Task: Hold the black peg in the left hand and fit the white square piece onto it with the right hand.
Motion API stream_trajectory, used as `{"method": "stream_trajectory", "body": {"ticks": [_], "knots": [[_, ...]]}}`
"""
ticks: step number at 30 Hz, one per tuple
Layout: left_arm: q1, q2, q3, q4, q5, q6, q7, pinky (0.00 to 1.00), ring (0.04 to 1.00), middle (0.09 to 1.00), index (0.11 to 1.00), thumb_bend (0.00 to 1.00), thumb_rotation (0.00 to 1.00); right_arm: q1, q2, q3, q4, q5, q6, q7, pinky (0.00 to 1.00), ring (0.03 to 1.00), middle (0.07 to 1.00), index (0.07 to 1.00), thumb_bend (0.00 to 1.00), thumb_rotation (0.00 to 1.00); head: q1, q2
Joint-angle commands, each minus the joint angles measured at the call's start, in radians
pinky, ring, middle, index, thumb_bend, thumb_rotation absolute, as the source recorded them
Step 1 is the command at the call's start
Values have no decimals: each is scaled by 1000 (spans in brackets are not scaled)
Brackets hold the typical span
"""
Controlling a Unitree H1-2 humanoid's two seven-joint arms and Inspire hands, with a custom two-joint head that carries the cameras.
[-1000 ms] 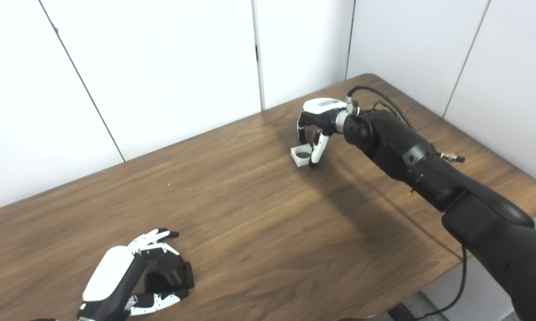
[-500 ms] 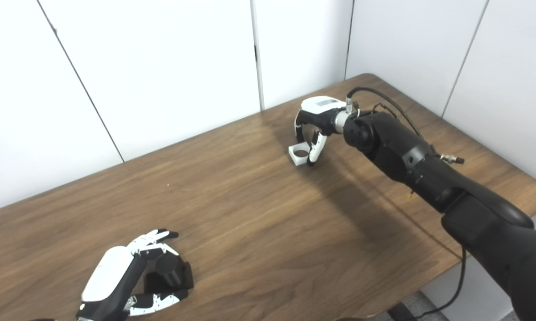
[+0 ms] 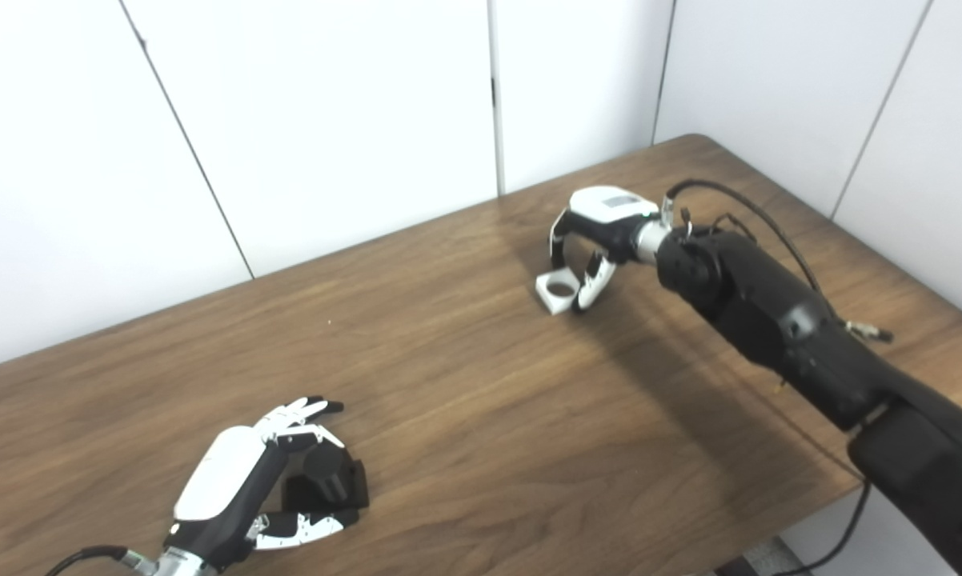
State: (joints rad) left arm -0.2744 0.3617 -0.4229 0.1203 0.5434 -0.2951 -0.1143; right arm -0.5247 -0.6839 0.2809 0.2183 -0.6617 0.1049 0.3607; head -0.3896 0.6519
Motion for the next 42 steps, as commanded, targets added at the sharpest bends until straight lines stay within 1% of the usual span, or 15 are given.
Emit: {"method": "stream_trajectory", "body": {"ticks": [1,3,5,6,7,9,10,11,12,14,17,24,28,35,42], "knots": [[27,21,-12,97,44,56,-49,921,933,887,491,524,62,-46,-14,-31,-79,17,3,5,823,859,802,483,517,137,9,6],[27,18,-1,116,26,68,-50,922,937,893,491,524,62,-42,-9,-36,-120,28,9,23,822,861,801,483,517,137,23,12],[27,17,6,130,15,76,-50,928,944,899,491,524,61,-39,-5,-42,-160,35,20,45,821,871,806,483,516,139,56,26],[27,18,8,136,13,75,-48,929,945,899,491,524,60,-36,-2,-45,-178,38,27,55,822,874,808,483,516,139,56,26],[29,16,10,138,13,76,-46,929,946,899,492,524,60,-34,1,-49,-196,43,31,63,822,876,809,483,516,139,87,39],[31,12,13,139,10,79,-43,928,945,899,492,524,60,-28,5,-57,-224,55,32,73,822,876,810,482,516,139,114,46],[32,8,14,137,8,85,-44,928,946,900,492,524,60,-24,6,-61,-241,64,32,79,820,875,809,482,517,138,155,64],[33,3,15,134,7,91,-44,928,946,901,492,524,61,-21,6,-64,-255,72,32,84,809,871,807,482,517,138,178,72],[33,-2,17,135,5,95,-44,928,946,902,492,524,61,-16,9,-67,-273,80,34,89,801,868,805,482,517,138,178,72],[32,-15,17,139,7,101,-41,929,946,901,492,524,63,-6,14,-71,-311,92,40,101,789,865,804,482,517,137,239,90],[30,-29,15,139,21,118,-44,937,949,906,492,524,67,8,30,-74,-368,107,45,113,782,862,804,481,518,136,283,105],[22,-41,9,140,30,139,-48,941,954,907,492,523,70,28,113,-51,-500,103,92,148,754,850,788,480,520,136,319,119],[17,-40,10,141,25,153,-53,955,957,909,492,523,71,23,156,-32,-547,91,128,179,762,850,792,480,519,136,349,132],[7,-47,6,148,25,156,-52,951,953,903,491,524,69,29,222,-5,-573,91,135,189,749,848,792,480,520,138,388,137],[-6,-59,-9,165,33,153,-43,951,953,905,491,523,70,26,275,22,-556,79,130,181,747,848,787,480,519,138,414,135]]}}
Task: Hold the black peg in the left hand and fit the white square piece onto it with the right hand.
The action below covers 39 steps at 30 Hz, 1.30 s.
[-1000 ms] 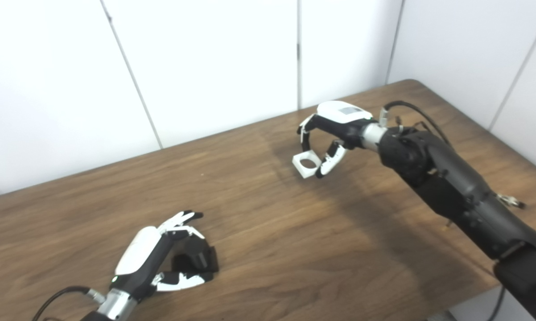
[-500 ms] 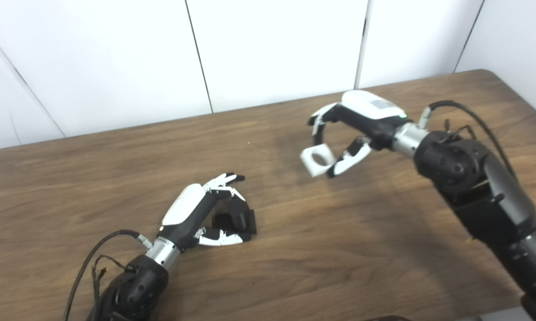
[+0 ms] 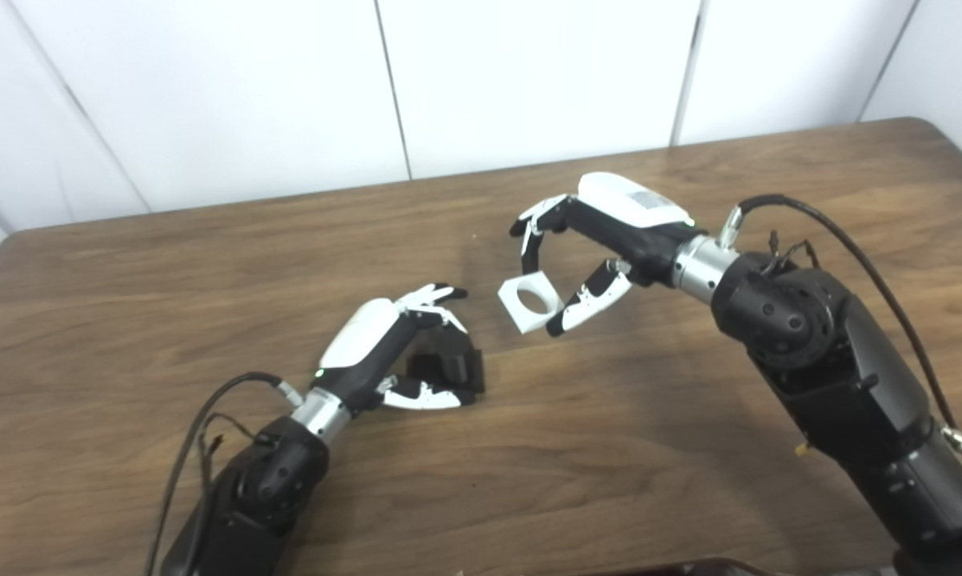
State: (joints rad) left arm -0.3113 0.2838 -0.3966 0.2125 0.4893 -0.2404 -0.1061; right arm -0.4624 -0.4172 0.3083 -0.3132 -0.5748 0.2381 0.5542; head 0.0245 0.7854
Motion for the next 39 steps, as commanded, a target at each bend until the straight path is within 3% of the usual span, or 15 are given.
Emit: {"method": "stream_trajectory", "body": {"ticks": [1,14,39], "knots": [[29,18,-38,73,91,100,-52,952,954,906,491,523,71,-38,14,1,-19,-13,-6,-14,748,848,788,480,519,138,0,2],[29,10,-57,69,95,114,-46,951,959,906,492,523,73,-75,78,47,31,-35,-18,-11,750,848,785,480,520,139,30,3],[29,-10,-78,62,109,138,-29,945,961,906,492,522,75,-116,118,133,144,-55,-62,-14,758,835,774,480,520,137,72,11]]}}
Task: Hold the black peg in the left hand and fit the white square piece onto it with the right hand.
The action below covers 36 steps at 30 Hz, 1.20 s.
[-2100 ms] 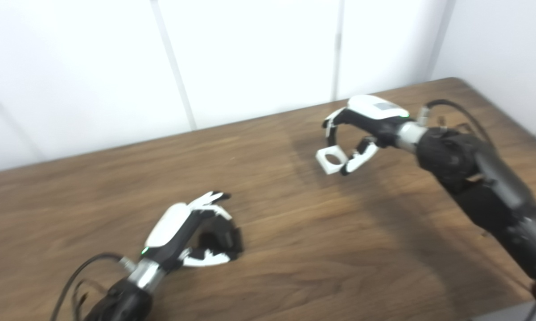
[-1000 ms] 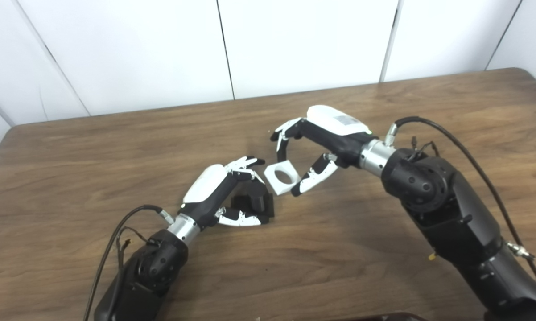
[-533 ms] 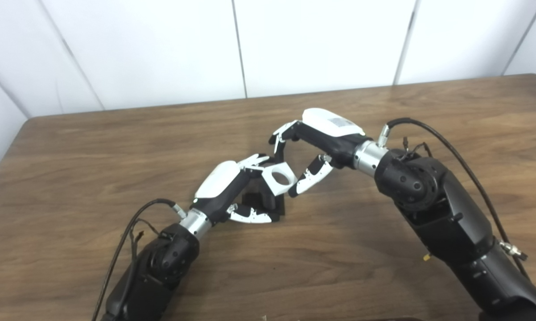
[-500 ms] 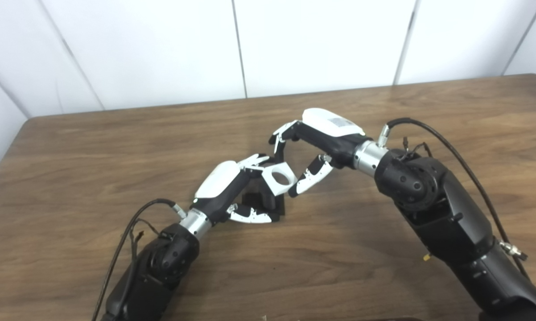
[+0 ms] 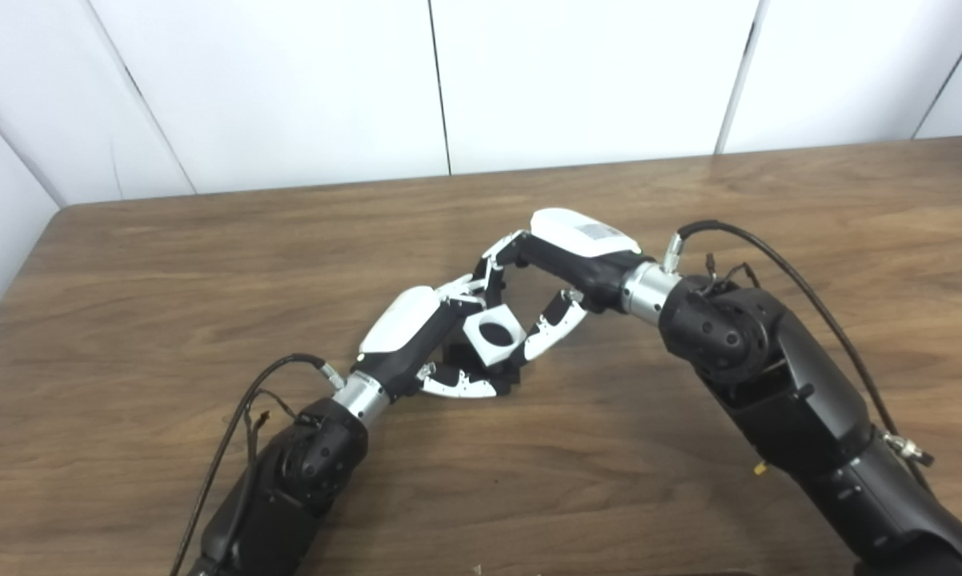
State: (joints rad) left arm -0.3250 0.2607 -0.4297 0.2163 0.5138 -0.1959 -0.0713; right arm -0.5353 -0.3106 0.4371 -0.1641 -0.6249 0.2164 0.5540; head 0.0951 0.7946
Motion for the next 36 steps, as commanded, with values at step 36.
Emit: {"method": "stream_trajectory", "body": {"ticks": [36], "knots": [[50,28,-59,30,90,111,-65,930,959,905,491,522,76,-35,-3,10,81,-6,-93,-29,764,835,768,481,519,135,-8,22]]}}
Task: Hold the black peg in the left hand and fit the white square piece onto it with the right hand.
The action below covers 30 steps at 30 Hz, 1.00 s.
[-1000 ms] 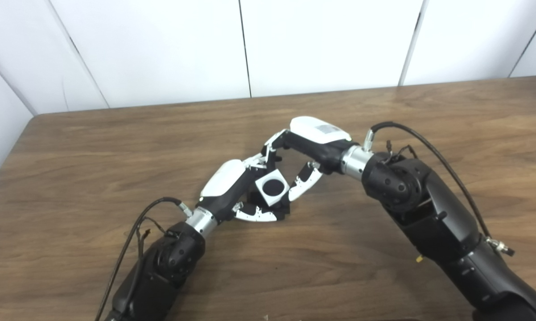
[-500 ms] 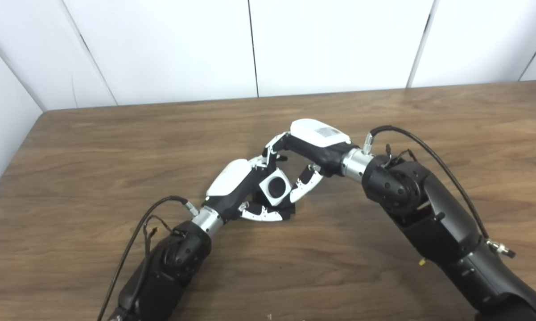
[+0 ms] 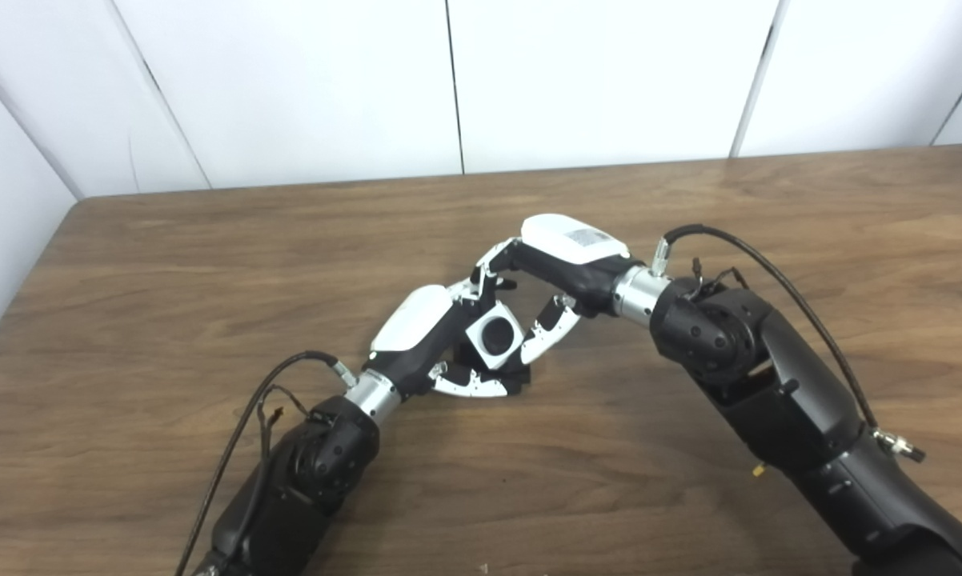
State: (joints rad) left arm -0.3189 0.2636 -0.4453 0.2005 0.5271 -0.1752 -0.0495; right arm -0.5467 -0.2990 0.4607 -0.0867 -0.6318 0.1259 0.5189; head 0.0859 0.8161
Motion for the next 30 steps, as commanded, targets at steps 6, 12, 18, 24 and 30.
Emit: {"method": "stream_trajectory", "body": {"ticks": [6,12,18,24,30], "knots": [[43,29,-38,39,69,94,-89,935,956,904,491,523,75,-13,-24,-21,14,-6,7,5,758,831,768,481,520,135,2,5],[45,34,-35,38,63,91,-91,935,954,904,491,523,74,-2,-29,-29,4,-11,15,2,745,824,765,480,520,136,1,12],[45,36,-33,37,61,87,-90,936,951,902,491,523,73,9,-31,-47,-9,-11,39,-3,766,829,764,481,520,136,-9,18],[41,34,-33,37,57,90,-93,942,951,902,491,523,74,16,-50,-49,-17,-11,23,9,763,827,776,487,521,145,-8,19],[40,31,-35,40,57,91,-91,949,950,900,491,523,73,17,-62,-50,-31,-4,41,36,753,833,837,767,928,359,-9,19]]}}
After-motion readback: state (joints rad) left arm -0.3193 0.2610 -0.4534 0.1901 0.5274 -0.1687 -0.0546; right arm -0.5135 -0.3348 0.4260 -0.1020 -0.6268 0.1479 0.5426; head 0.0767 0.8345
